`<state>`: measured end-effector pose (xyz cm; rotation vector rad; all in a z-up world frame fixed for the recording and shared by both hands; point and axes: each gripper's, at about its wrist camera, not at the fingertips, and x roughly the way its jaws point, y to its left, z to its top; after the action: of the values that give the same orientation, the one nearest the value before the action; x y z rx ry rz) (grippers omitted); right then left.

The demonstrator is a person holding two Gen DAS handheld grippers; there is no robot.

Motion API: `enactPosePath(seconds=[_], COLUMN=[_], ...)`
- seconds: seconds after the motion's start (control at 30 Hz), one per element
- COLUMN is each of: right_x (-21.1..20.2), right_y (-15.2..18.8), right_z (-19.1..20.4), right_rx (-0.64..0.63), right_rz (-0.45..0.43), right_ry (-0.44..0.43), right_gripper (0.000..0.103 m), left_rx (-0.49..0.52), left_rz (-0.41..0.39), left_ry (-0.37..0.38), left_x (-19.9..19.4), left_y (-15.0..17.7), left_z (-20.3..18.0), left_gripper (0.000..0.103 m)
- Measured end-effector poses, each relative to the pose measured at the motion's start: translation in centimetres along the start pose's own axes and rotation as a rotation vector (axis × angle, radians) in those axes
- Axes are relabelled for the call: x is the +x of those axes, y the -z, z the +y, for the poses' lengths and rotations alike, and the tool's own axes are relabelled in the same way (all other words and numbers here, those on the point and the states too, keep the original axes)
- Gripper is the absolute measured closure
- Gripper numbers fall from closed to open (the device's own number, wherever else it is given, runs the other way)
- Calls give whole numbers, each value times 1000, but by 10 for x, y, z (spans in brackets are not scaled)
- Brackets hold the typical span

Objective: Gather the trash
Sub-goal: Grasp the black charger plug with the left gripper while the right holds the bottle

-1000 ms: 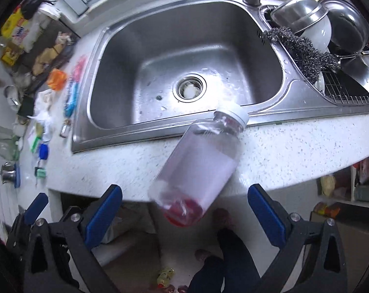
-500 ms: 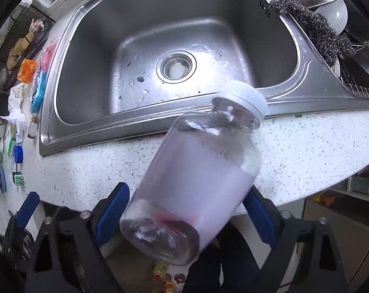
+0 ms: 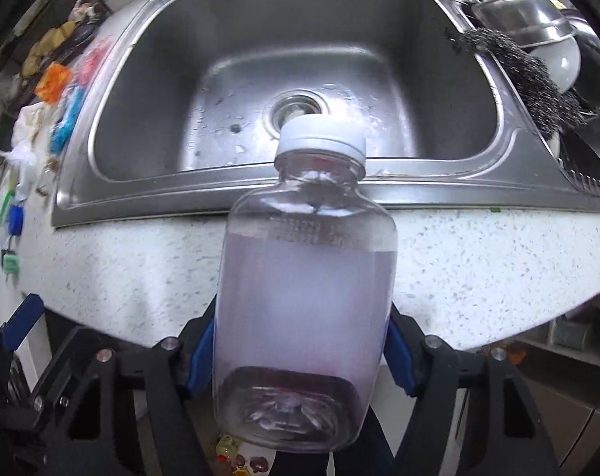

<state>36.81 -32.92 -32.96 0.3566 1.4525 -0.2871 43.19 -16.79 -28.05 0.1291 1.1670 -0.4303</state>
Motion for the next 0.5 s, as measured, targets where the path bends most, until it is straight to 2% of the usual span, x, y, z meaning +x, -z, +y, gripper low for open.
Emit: enactPosePath(seconds=[0.27,0.43,0.5], right_x=[-34,-44,-44], right_y=[-3,-15,-24], right_z=[36,74,91], right_rx=[-167,-305,-358], right_rz=[-92,-135,-144], right_ry=[-61,-93,-108], right_gripper=[36,36,36], left_rx=[-90,-205,-284], left_rz=[-12,-24,-25], left_ry=[-56,-103,-136], left_x=[-16,-26,-29], left_y=[3,4,4], left_z=[37,81,105], left_gripper=[1,1,1])
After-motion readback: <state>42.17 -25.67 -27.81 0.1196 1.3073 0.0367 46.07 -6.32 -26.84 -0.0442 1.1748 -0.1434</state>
